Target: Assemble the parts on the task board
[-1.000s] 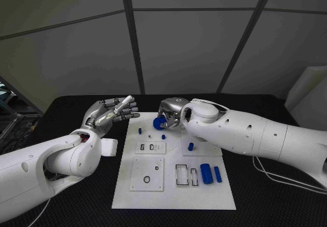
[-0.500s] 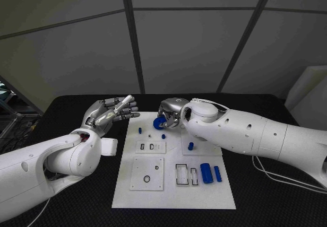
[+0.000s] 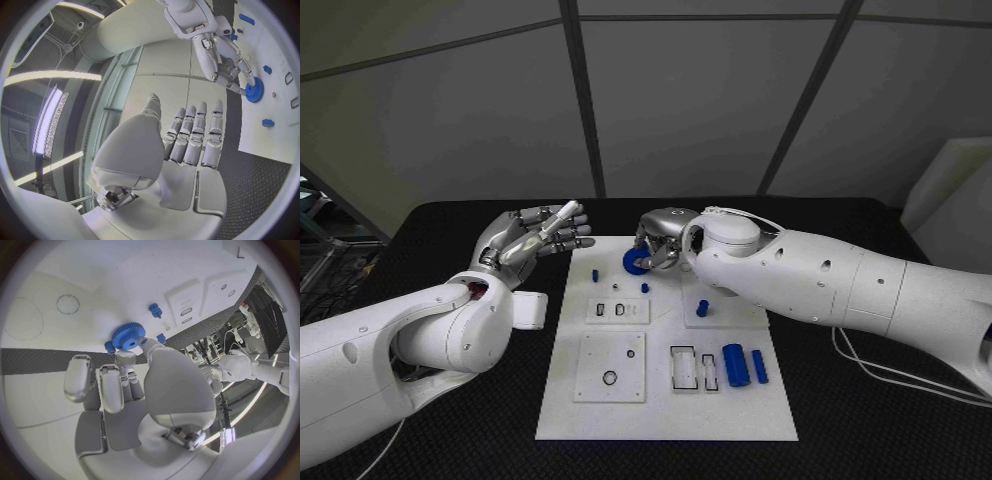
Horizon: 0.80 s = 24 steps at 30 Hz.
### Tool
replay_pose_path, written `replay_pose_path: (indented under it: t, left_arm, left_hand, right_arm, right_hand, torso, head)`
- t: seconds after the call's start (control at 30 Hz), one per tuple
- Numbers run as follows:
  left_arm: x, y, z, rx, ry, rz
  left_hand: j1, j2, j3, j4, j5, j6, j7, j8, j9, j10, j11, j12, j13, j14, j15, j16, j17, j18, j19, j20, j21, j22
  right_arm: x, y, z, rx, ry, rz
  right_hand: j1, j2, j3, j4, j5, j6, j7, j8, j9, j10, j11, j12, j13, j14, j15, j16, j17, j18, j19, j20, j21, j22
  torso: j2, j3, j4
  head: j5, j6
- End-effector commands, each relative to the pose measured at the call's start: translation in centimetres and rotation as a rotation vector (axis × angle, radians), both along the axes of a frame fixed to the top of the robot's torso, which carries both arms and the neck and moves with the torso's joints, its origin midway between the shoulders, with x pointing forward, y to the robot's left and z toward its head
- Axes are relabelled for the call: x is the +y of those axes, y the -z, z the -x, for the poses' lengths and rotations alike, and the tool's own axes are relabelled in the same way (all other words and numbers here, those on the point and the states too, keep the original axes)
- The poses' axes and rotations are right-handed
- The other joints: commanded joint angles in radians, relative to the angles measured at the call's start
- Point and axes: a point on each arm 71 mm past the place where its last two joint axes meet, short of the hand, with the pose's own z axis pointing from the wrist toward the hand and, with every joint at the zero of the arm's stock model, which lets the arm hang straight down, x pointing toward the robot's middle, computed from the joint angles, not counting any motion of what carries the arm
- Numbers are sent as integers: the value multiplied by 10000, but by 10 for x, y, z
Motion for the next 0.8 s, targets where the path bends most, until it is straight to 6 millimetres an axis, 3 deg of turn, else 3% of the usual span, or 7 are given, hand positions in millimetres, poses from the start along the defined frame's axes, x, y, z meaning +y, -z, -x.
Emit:
replay_pose_path:
  t: [0.03, 0.2, 0.33, 0.8]
  left_arm:
    - [-1, -2, 0, -84, 110, -3]
    - [-1, -1, 0, -73, 105, -9]
    - [-1, -1, 0, -59, 107, -13]
    - [0, -1, 1, 12, 78, -51]
  left_hand:
    - [81, 48, 5, -54, 7, -59, 199, -42, -2, -14, 21, -47, 4, 22, 8, -41, -16, 492, 42, 6, -36, -14]
    - [81, 48, 5, -54, 7, -59, 199, -42, -2, -14, 21, -47, 4, 22, 8, -41, -16, 492, 42, 6, -36, -14]
    - [86, 56, 7, -58, 7, -59, 200, -45, -2, -14, 21, -50, 4, 23, 9, -45, -16, 492, 44, 7, -39, -16]
    - [105, 87, 14, -77, 7, -68, 212, -64, -3, -31, 30, -72, 1, 9, 16, -72, -22, 490, 53, 8, -49, -24]
  right_arm:
    - [-1, 1, 0, 138, 86, 69]
    - [-2, 1, -2, 181, 211, 130]
    - [-3, 2, -3, 209, 357, 185]
    - [-10, 3, -2, 426, 466, 101]
  right_hand:
    - [-78, -28, 0, 40, 55, 20, 7, 48, 6, 28, 8, 49, 23, 577, 58, 54, 253, -40, 31, 65, -33, 16]
    - [-112, -72, -25, 50, 29, -45, 21, 18, -7, 15, 21, 58, 37, 581, 64, 64, 276, -39, 27, 67, -36, 10]
    - [-543, -60, -185, 385, -49, -165, 59, 14, -17, 16, 68, 151, 129, 581, 104, 69, 294, -37, 15, 98, -45, 2]
    - [-869, 49, -288, 489, -39, -58, 45, 74, 19, 267, 68, 749, 638, 592, 113, 98, 363, -43, 38, 118, -27, 51]
  torso:
    - [1, -2, 7]
    - [4, -6, 9]
    - [5, -10, 10]
    - [-10, -1, -4]
  head:
    - [-2, 4]
    - [-17, 1]
    - [-26, -6]
    - [-47, 9]
